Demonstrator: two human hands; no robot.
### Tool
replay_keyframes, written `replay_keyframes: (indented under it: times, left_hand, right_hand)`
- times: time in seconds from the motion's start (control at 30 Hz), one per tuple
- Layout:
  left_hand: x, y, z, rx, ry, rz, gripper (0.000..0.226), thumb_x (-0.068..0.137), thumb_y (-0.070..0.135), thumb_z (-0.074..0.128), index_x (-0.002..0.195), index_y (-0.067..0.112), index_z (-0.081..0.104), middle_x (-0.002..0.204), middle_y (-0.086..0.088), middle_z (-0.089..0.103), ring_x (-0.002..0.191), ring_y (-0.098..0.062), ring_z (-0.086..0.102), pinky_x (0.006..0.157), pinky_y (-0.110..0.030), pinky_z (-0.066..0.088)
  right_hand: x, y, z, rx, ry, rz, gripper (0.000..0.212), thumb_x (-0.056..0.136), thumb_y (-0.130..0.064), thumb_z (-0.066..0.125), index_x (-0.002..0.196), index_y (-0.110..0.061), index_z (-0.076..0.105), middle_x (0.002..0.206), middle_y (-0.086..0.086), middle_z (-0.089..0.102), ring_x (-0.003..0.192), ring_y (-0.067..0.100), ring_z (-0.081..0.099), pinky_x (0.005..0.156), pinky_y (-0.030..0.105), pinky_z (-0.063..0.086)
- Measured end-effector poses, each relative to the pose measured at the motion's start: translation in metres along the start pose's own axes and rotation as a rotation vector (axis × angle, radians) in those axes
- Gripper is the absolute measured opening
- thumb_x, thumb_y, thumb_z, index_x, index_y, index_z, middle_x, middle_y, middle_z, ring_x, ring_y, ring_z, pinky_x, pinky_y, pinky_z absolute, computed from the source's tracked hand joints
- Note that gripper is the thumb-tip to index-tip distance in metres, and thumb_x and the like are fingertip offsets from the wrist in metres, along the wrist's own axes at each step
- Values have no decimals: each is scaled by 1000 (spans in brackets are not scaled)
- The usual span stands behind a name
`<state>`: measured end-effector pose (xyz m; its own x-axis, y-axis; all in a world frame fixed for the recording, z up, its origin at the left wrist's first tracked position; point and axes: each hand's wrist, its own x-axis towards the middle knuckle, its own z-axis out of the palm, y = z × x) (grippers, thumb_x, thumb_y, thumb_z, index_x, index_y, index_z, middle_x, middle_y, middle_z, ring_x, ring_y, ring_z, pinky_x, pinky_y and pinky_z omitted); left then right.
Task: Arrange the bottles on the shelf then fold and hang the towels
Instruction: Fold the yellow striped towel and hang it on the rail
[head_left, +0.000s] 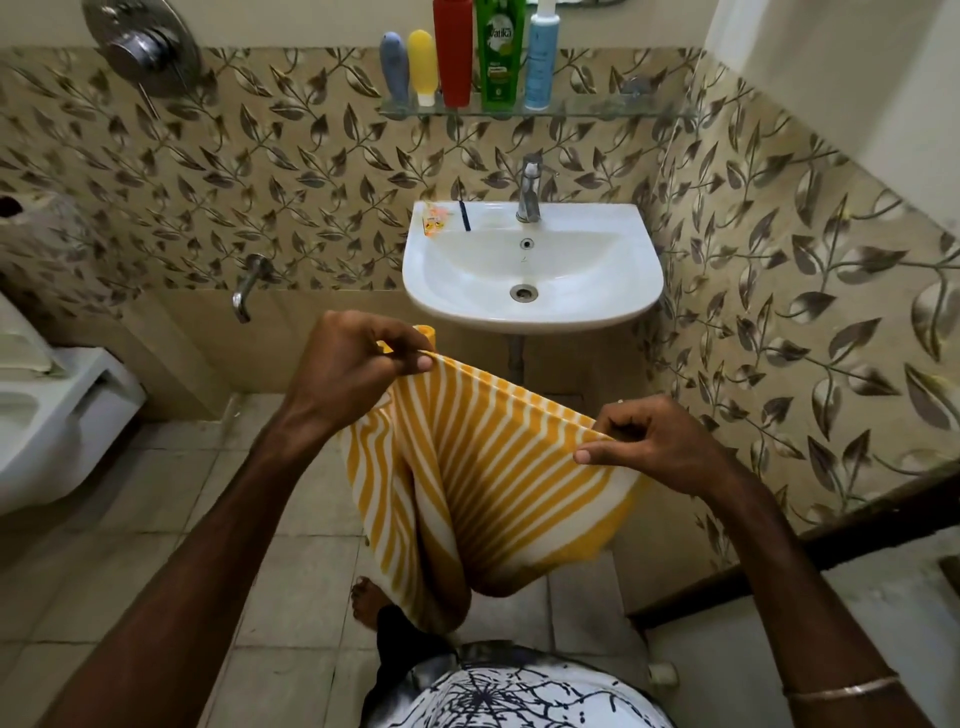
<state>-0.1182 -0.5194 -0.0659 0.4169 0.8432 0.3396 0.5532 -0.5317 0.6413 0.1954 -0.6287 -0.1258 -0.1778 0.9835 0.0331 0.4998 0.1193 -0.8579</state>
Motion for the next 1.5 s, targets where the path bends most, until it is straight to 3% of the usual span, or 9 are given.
replay_keyframes:
  times: [0.17, 0.43, 0.53, 0.73, 0.83, 1.03, 1.2, 1.37, 1.5]
  left_hand:
    - [-1, -5, -12, -10, 59, -75, 20, 76, 7, 82, 91, 20, 79, 83, 4, 75, 80, -10, 70, 77, -28, 56]
    - [-2, -13, -19, -2, 79, -132, 17, 77, 8, 81, 92, 16, 79, 83, 0, 75, 83, -6, 68, 69, -11, 52]
    - [-1, -14, -18, -9, 75, -161, 16, 78, 9, 80, 92, 15, 79, 84, 1, 75, 85, -5, 67, 67, -5, 48]
    - [10, -16, -6, -103, 153, -273, 23, 81, 15, 79, 105, 16, 76, 93, 4, 74, 85, 1, 68, 70, -13, 54]
    - [20, -13, 3, -157, 277, -304, 17, 84, 17, 78, 100, 15, 75, 90, 5, 73, 84, -1, 68, 64, -9, 51]
    - [26, -6, 22, -222, 397, -320, 12, 86, 21, 75, 98, 18, 75, 88, 6, 73, 84, -9, 71, 77, -29, 60]
    - [19, 15, 38, -346, 342, -298, 13, 87, 22, 75, 99, 18, 74, 90, 5, 74, 85, -12, 71, 76, -31, 61]
    - [7, 47, 47, -441, 214, -148, 18, 88, 20, 73, 105, 15, 72, 97, 6, 71, 88, -6, 67, 74, -19, 56]
    - [2, 59, 42, -454, 128, -67, 16, 88, 20, 73, 103, 14, 73, 96, 6, 72, 88, -2, 66, 73, -13, 51]
  right_hand:
    - [-5, 9, -10, -34, 79, -24, 19, 73, -45, 82, 73, -27, 76, 71, -5, 72, 62, 11, 65, 54, 22, 47]
    - [-10, 17, -19, 67, 123, 23, 40, 78, -62, 72, 94, -26, 78, 86, -3, 75, 68, 20, 66, 54, 21, 50]
    - [-9, 22, -17, 132, 177, 46, 24, 80, -38, 71, 102, -27, 77, 97, 2, 77, 78, 33, 67, 58, 25, 55]
    - [-5, 17, -13, 235, 228, 74, 27, 89, 2, 68, 103, -19, 77, 101, 2, 73, 84, 28, 71, 59, 33, 62]
    - [-1, 9, 2, 278, 115, 140, 23, 91, 4, 65, 102, -10, 78, 103, 7, 77, 94, 33, 73, 72, 35, 64]
    - [3, -19, 34, 308, -160, 37, 40, 78, 17, 72, 114, -3, 73, 111, 9, 76, 105, 18, 73, 87, 24, 58]
    - [24, -35, 55, 199, 66, -200, 19, 75, -15, 85, 93, -15, 81, 96, 1, 70, 91, 24, 68, 81, 46, 58]
    - [45, -48, 68, 197, -27, -244, 17, 75, -22, 85, 88, -30, 78, 139, -6, 53, 135, 13, 49, 104, 46, 50]
    - [49, -53, 75, 286, 13, -219, 17, 78, -9, 82, 93, -16, 78, 107, 1, 73, 103, 22, 70, 89, 56, 56]
